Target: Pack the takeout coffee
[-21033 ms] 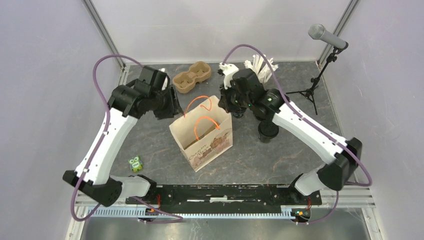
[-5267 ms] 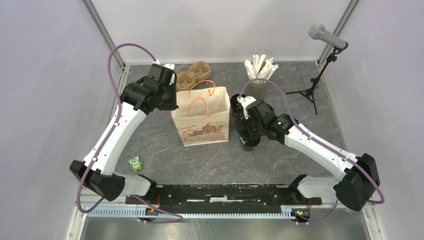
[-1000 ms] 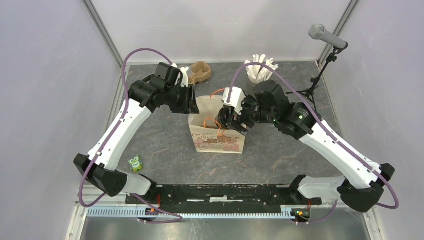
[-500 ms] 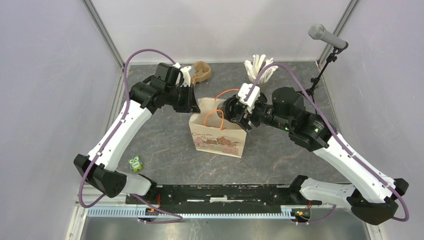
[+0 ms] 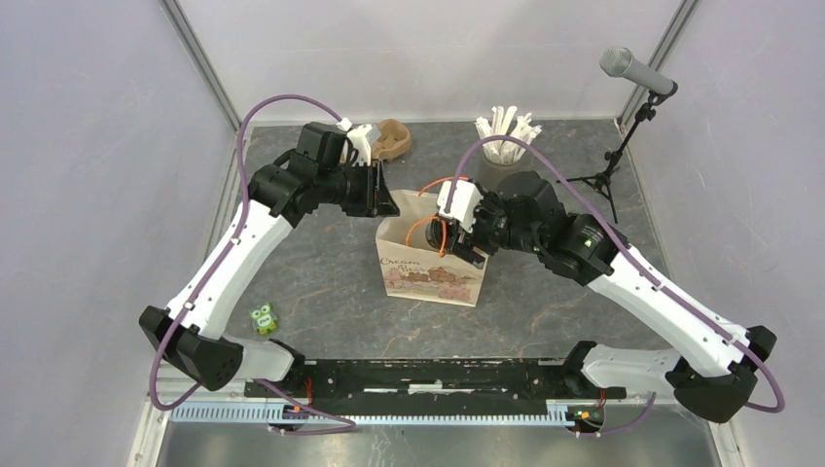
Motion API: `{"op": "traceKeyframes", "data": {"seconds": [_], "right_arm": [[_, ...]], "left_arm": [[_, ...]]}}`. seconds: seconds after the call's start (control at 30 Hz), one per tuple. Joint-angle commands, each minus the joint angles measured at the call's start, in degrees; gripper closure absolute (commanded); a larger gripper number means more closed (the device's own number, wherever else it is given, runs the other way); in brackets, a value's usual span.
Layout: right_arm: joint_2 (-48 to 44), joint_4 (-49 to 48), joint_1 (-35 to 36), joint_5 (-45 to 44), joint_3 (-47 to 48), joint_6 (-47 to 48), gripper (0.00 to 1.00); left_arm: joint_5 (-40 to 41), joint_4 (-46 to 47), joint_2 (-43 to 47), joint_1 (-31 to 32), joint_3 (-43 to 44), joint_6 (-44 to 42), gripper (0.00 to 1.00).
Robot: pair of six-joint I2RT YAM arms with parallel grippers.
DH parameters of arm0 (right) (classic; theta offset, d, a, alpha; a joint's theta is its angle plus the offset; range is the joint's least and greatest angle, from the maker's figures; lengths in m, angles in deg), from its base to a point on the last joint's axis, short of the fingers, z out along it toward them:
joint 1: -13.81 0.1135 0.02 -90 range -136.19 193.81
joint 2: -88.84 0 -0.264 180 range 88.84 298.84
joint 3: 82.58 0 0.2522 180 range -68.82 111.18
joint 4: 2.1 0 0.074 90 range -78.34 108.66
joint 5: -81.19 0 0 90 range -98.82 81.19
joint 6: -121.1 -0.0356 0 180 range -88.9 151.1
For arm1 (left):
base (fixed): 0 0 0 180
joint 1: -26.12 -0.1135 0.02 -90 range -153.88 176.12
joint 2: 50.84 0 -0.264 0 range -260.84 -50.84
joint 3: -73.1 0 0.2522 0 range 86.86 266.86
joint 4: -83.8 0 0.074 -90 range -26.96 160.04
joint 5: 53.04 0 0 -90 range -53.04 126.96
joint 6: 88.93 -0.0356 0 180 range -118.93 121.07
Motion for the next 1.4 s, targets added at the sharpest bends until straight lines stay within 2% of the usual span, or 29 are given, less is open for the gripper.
{"op": "traceKeyframes", "data": {"seconds": [0.0, 0.07, 0.23, 0.37, 0.57, 0.7, 0.8, 0.87, 0.97, 1.1, 1.23, 1.37], "right_arm": [[-1.1, 4.0, 3.0, -0.4, 3.3, 2.5, 0.37], [-1.3, 5.4, 5.6, -2.2, 3.1, 2.3, 0.38], [-2.3, 5.4, 13.2, -8.8, 0.5, 0.4, 0.38], [-1.6, 5.1, 18.4, -12.3, -1.0, -1.5, 0.38], [-0.1, 4.9, 24.4, -16.5, -2.7, -2.7, 0.38], [-0.2, 3.6, 25.5, -18.0, -3.6, -2.5, 0.38], [0.2, 3.6, 25.9, -19.7, -2.6, -1.8, 0.38], [0.4, 3.3, 26.0, -20.7, -2.4, -0.7, 0.38], [0.6, 2.5, 26.0, -24.4, -2.3, 3.3, 0.36], [3.1, 3.5, 25.6, -27.1, 2.5, 10.3, 0.36], [3.3, 1.6, 23.9, -26.8, 2.5, 14.2, 0.36], [2.0, -0.9, 21.6, -24.4, -0.4, 15.8, 0.36]], "left_arm": [[0.9, -2.7, 1.8, 0.1, 1.4, 4.6, 0.59], [1.8, -7.0, 2.3, 0.0, 2.3, 3.9, 0.50], [0.5, -12.6, 6.6, 0.1, -0.1, 2.6, 0.42], [-0.6, -16.6, 8.5, 0.1, -3.0, 2.0, 0.40], [-1.3, -14.7, 9.6, 0.1, -5.3, 2.1, 0.44], [-2.4, -10.5, 9.9, 0.1, -8.1, 2.1, 0.53], [-4.5, -6.0, 10.2, 0.1, -9.2, 2.7, 0.75], [-6.0, 0.0, 11.9, 0.1, -11.4, 2.9, 0.81], [-7.7, 11.1, 13.6, 0.0, -15.2, 3.0, 0.84], [-10.1, 21.6, 12.8, 0.1, -15.1, 3.3, 0.87], [-11.2, 28.0, 13.1, 0.2, -17.4, 2.4, 0.87], [-10.6, 33.9, 15.2, 0.2, -23.6, 2.7, 0.87]]}}
